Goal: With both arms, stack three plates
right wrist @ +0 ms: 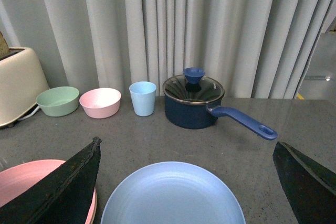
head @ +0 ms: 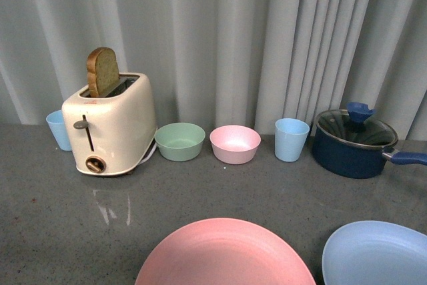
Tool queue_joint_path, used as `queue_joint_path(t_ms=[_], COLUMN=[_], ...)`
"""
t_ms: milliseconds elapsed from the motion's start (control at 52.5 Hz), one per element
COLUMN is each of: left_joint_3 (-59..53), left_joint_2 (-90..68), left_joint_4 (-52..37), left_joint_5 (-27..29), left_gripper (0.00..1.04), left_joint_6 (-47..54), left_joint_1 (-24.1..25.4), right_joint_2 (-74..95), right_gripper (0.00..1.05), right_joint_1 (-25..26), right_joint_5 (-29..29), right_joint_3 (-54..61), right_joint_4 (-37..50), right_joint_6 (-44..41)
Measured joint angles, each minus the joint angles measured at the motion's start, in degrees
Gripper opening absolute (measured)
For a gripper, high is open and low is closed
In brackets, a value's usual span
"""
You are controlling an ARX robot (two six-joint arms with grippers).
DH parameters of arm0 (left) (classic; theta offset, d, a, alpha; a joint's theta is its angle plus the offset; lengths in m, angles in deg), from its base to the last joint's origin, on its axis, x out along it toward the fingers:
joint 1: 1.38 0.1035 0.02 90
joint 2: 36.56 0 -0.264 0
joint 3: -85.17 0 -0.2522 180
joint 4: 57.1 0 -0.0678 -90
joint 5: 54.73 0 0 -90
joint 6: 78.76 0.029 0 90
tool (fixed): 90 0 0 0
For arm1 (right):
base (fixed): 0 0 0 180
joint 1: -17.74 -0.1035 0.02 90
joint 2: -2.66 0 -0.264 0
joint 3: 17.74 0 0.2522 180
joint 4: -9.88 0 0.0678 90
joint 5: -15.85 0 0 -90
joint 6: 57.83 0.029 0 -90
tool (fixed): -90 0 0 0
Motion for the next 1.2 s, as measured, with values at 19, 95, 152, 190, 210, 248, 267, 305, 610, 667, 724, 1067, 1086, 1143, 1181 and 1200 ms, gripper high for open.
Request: queue_joint_path(t_ms=[19, 95, 152, 190, 210, 248, 267, 305, 610, 667, 724, 1067, 1086, 1143, 1181, 1200], left_joint_3=[-0.52, -1.70, -2.40, -2.89, -3.10, -3.54, -3.78, -4.26, -5.01, -5.01, -5.01, -5.05, -5.05, -5.05, -5.05, -5.05], left_joint_2=[0.68, 3.78, 6.75, 8.74, 9.70, 11.52, 12.41, 14.64, 30.69, 33.03, 34.86, 45.40, 45.64, 47.12, 48.09, 48.76], left_joint_4=[0.50, 2.43, 4.28, 5.66, 6.36, 7.78, 8.52, 10.40, 23.98, 26.16, 27.89, 37.83, 38.10, 39.50, 40.41, 41.09], left_joint_5=[-0.02, -0.04, -0.02, 0.00, 0.00, 0.00, -0.02, -0.02, -0.02, -0.02, -0.02, -0.02, -0.02, -0.02, -0.02, -0.02], left_gripper=[0.04, 0.04, 0.04, 0.04, 0.04, 0.04, 0.04, 0.04, 0.04, 0.04, 0.04, 0.04, 0.04, 0.04, 0.04, 0.04], left_joint_6=[0.02, 0.04, 0.04, 0.04, 0.04, 0.04, 0.04, 0.04, 0.04, 0.04, 0.04, 0.04, 0.04, 0.04, 0.04, 0.04], left_joint_1=[0.00, 0.00, 0.00, 0.00, 0.00, 0.00, 0.00, 0.00, 0.00, 0.00, 0.00, 0.00, 0.00, 0.00, 0.00, 0.00], right_joint_2=[0.00, 0.00, 0.00, 0.00, 0.00, 0.00, 0.00, 0.00, 0.00, 0.00, 0.00, 0.00, 0.00, 0.00, 0.00, 0.00], right_gripper=[0.97, 0.97, 0.97, 0.97, 0.97, 0.97, 0.97, 0.97, 0.97, 0.97, 0.97, 0.97, 0.97, 0.97, 0.97, 0.97], right_joint_1=[0.00, 0.00, 0.00, 0.00, 0.00, 0.00, 0.00, 0.00, 0.00, 0.00, 0.00, 0.00, 0.00, 0.00, 0.00, 0.00], right_joint_5=[0.02, 0.02, 0.00, 0.00, 0.00, 0.00, 0.00, 0.00, 0.00, 0.00, 0.00, 0.00, 0.00, 0.00, 0.00, 0.00], right_joint_3=[0.00, 0.00, 0.00, 0.00, 0.00, 0.00, 0.00, 0.00, 0.00, 0.00, 0.00, 0.00, 0.00, 0.00, 0.00, 0.00], right_joint_4=[0.00, 0.00, 0.00, 0.00, 0.00, 0.00, 0.00, 0.00, 0.00, 0.00, 0.00, 0.00, 0.00, 0.00, 0.00, 0.00], right_joint_6=[0.00, 0.00, 0.00, 0.00, 0.00, 0.00, 0.00, 0.00, 0.00, 0.00, 0.00, 0.00, 0.00, 0.00, 0.00, 0.00])
